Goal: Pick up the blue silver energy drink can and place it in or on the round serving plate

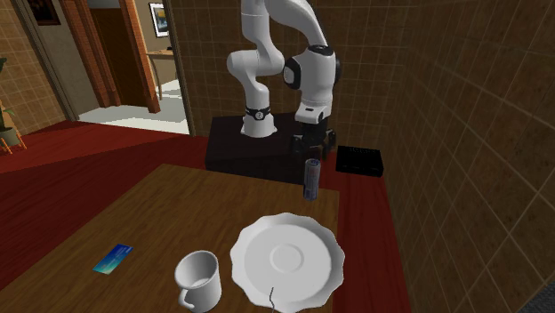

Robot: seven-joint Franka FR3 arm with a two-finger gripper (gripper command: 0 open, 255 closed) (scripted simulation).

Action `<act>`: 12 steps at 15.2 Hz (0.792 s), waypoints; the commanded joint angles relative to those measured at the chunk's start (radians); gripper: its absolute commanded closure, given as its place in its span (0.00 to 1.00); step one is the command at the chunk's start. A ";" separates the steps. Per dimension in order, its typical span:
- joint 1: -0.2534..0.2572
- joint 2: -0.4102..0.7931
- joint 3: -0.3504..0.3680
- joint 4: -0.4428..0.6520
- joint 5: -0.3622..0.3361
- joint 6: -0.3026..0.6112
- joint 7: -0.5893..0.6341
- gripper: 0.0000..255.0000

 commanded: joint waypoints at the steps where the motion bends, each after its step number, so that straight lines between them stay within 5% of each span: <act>1: 0.001 0.026 -0.002 0.000 -0.007 0.025 0.005 0.00; 11: 0.003 0.057 -0.006 -0.001 -0.018 0.058 0.012 0.00; 12: 0.003 0.057 -0.006 -0.001 -0.018 0.058 0.012 1.00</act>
